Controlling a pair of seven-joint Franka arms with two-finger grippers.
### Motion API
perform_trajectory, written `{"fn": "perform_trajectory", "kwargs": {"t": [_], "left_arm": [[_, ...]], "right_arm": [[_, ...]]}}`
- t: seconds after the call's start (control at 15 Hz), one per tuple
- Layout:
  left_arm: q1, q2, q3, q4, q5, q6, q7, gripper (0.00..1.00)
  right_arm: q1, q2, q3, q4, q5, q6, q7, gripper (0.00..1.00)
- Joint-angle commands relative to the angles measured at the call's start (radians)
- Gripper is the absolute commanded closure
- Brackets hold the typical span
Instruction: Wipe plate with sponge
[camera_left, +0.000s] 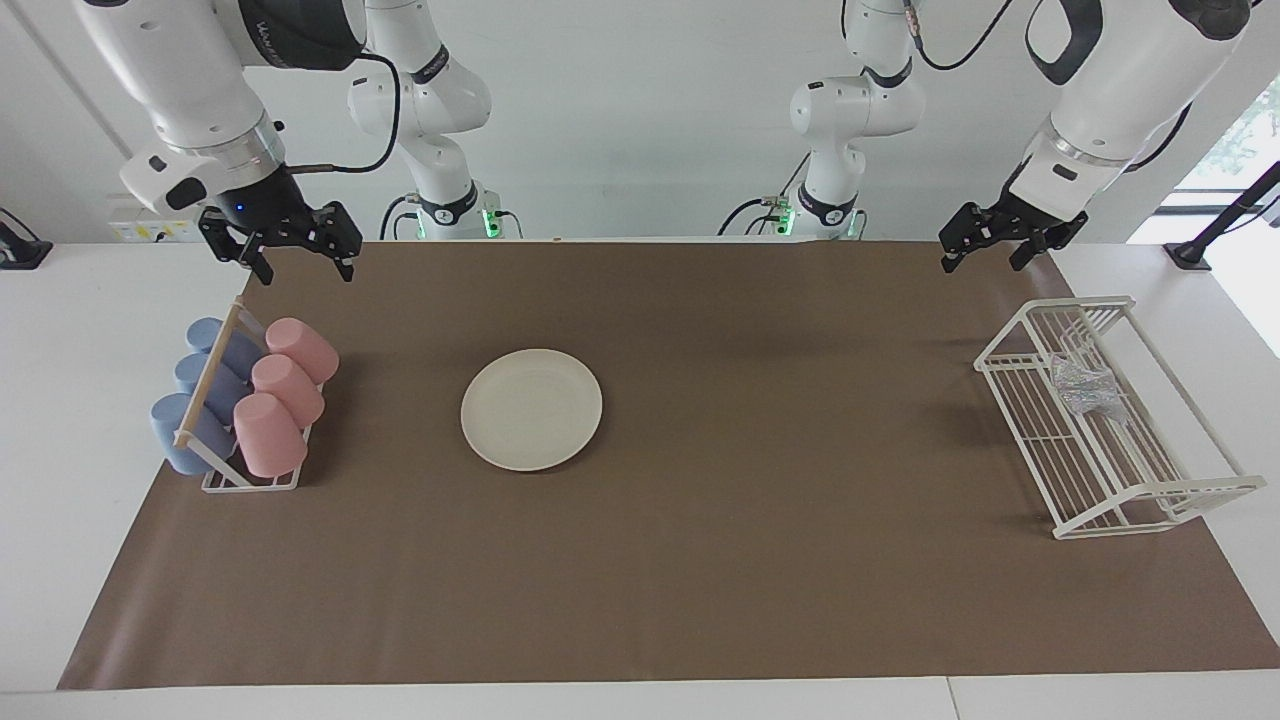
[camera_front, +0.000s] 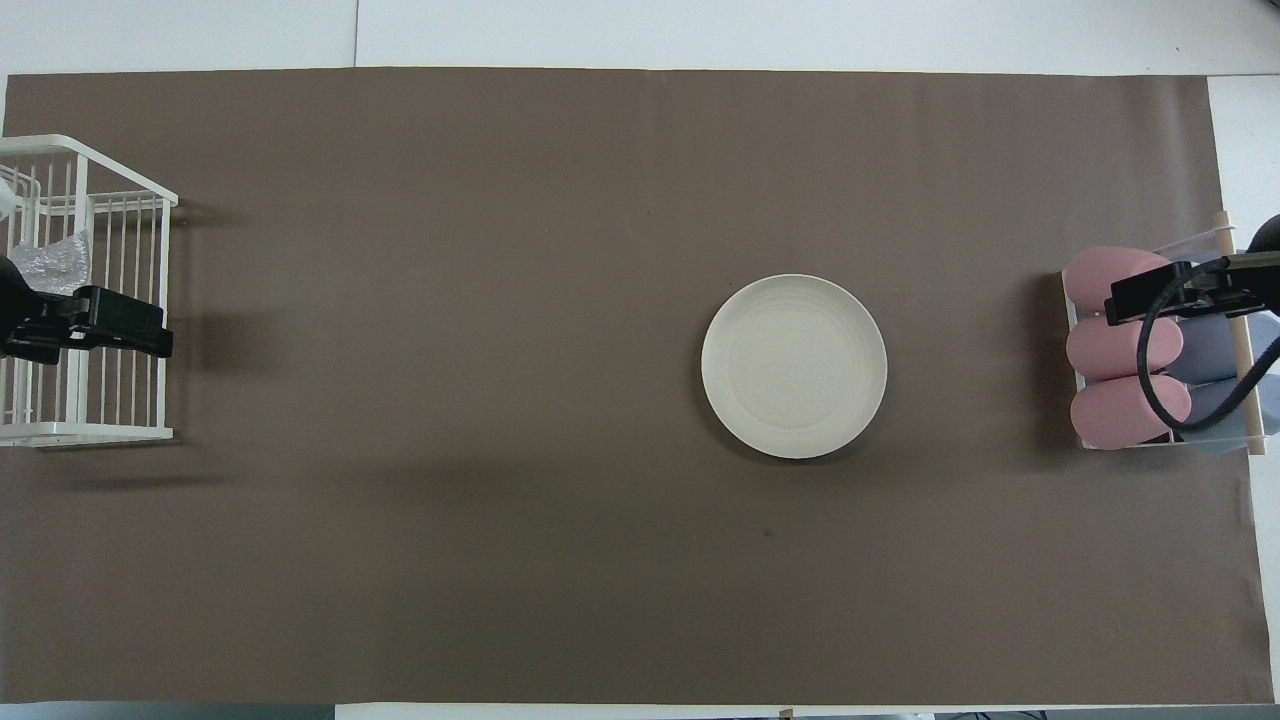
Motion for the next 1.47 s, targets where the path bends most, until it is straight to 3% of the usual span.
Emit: {"fn": "perform_trajectory", "kwargs": {"t": [0.0, 0.6, 0.8, 1.0, 1.13, 1.4], "left_arm": [[0.008, -0.015, 0.001, -0.015, -0.007, 0.008, 0.007, 0.00], [0.036, -0.015, 0.000, -0.017, 0.037, 0.046, 0.005, 0.00], [0.011, -0.048, -0.005, -0.107, 0.186, 0.118, -0.007, 0.00], [-0.002, -0.026, -0.008, -0.138, 0.321, 0.177, -0.082, 0.00], [-0.010, -0.002, -0.010, -0.178, 0.475, 0.233, -0.115, 0.00], [-0.071, 0.125, -0.010, -0.189, 0.773, 0.275, -0.308, 0.00]], "right_arm": [[-0.003, 0.000, 0.005, 0.003, 0.010, -0.005, -0.004, 0.00], [0.027, -0.001, 0.013, 0.002, 0.010, 0.007, 0.055, 0.00], [0.030, -0.001, 0.013, 0.000, 0.010, 0.007, 0.096, 0.00], [0.030, -0.004, 0.013, -0.004, 0.010, 0.010, 0.132, 0.00], [0.030, -0.006, 0.013, -0.012, 0.011, 0.001, 0.189, 0.00], [0.062, 0.003, 0.025, 0.028, 0.013, 0.006, 0.377, 0.00]]}}
